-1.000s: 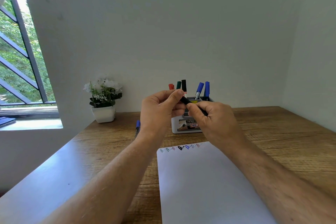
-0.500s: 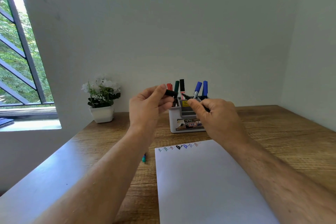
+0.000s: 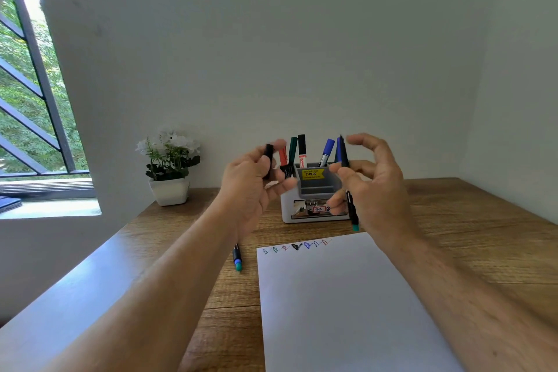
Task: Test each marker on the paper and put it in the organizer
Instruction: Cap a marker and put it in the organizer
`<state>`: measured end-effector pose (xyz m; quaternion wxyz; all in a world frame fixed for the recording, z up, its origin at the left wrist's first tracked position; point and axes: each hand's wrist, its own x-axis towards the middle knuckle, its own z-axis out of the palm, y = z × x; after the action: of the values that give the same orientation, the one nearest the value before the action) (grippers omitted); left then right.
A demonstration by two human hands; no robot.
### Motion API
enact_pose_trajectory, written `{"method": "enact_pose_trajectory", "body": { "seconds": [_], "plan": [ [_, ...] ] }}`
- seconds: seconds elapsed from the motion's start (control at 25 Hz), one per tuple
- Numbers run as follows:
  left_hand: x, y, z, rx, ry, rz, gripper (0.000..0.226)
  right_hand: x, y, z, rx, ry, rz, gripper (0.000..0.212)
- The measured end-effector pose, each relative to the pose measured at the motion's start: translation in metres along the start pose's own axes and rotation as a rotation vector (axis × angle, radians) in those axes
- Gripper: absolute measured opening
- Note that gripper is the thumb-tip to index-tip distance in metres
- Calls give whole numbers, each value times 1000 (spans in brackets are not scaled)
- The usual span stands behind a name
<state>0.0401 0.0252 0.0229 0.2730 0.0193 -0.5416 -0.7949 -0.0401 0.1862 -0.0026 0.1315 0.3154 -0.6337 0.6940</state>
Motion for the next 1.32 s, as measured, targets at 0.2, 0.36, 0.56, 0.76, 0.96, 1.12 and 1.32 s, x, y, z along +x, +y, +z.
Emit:
{"method": "enact_pose_trajectory", "body": {
  "seconds": [0.2, 0.36, 0.56, 0.76, 0.96, 1.12, 1.32],
  "plan": [
    [-5, -6, 8, 537, -206, -118, 29, -3, -4, -15, 108, -43, 160, 28],
    [-6, -9, 8, 1062, -373, -80, 7, -10, 9, -17, -326, -167, 163, 36],
    [-5, -24, 4, 1403, -495, -87, 19, -13, 18, -15, -301, -286, 277, 16],
    [1, -36, 1, 1508, -557, -135, 24, -12, 27, -18, -286, -380, 393, 4],
    [3, -43, -2, 1481, -562, -133, 20, -11, 27, -18, -419, -340, 372, 11],
    [4, -48, -1, 1475, -536, -120, 16, -10, 30, -19, -506, -318, 319, 20],
    [5, -48, 0, 1460, -545, -127, 15, -10, 30, -18, -560, -350, 293, 23]
  ]
}}
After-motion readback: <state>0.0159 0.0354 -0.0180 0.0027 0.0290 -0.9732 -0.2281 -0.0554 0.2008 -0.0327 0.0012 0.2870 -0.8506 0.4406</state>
